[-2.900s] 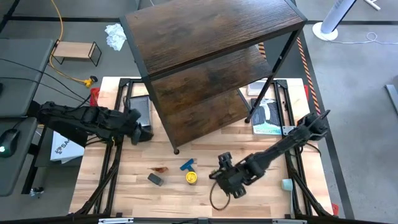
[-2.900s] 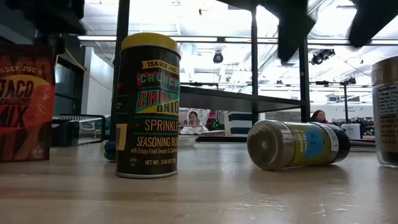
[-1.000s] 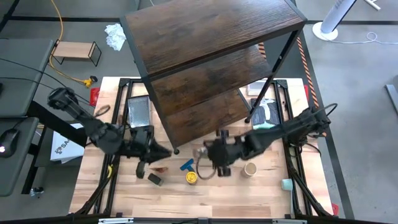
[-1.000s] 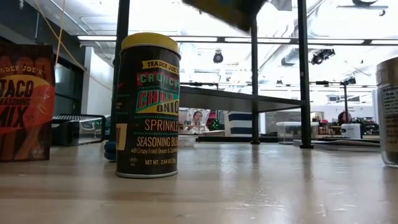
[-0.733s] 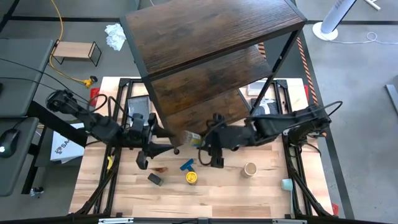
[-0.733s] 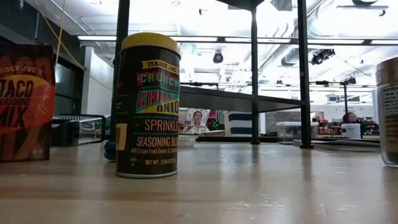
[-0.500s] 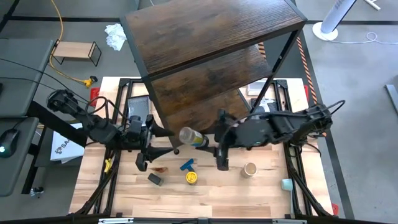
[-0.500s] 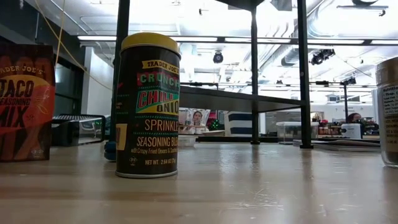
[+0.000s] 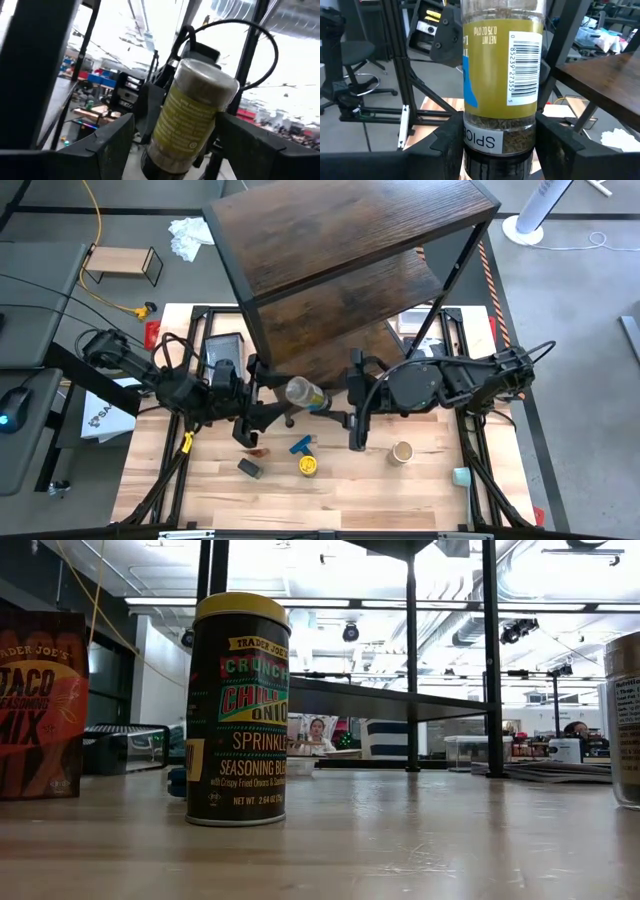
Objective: Shelf spices
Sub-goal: Move the black seasoning bottle to the bottom side of the table
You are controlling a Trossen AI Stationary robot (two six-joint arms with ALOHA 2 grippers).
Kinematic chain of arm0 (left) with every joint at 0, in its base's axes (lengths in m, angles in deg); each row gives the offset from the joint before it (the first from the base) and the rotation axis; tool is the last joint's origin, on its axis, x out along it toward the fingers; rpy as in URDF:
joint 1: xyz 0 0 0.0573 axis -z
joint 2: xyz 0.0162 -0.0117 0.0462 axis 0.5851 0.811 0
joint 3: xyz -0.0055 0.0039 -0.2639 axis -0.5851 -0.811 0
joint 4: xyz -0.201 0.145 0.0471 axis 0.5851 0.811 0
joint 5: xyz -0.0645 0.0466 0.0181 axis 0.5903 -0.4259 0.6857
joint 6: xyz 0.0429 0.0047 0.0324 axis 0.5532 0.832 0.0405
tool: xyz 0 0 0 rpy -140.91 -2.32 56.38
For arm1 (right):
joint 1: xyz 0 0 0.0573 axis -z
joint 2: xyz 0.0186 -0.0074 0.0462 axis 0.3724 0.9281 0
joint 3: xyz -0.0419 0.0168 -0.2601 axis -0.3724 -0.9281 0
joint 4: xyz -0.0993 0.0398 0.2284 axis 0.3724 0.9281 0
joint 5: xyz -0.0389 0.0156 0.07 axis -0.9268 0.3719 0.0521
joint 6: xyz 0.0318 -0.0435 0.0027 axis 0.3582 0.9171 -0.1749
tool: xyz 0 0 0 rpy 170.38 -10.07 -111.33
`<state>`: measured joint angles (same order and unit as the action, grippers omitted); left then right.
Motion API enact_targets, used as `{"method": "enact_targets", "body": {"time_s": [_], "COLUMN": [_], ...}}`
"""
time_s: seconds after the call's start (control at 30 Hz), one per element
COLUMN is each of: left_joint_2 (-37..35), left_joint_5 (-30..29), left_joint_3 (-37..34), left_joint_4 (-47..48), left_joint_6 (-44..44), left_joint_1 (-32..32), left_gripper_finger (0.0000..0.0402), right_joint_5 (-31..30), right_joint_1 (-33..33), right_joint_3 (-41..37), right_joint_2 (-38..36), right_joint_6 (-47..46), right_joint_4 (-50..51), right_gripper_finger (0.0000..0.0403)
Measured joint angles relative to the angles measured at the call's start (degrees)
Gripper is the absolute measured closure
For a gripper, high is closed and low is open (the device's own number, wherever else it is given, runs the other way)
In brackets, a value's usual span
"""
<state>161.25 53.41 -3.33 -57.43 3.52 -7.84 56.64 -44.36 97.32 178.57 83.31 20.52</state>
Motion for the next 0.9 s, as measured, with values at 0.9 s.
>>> {"method": "enact_targets", "body": {"time_s": [0.9], "left_joint_2": [0.0], "left_joint_5": [6.6], "left_joint_3": [0.1], "left_joint_4": [4.5], "left_joint_6": [2.9], "left_joint_1": [0.6], "left_gripper_finger": [0.0123], "right_joint_5": [4.1], "right_joint_1": [1.9], "right_joint_3": [-0.1], "right_joint_2": [4.9], "right_joint_6": [-2.5], "right_joint_4": [-2.4], "right_gripper_finger": [0.0218]}}
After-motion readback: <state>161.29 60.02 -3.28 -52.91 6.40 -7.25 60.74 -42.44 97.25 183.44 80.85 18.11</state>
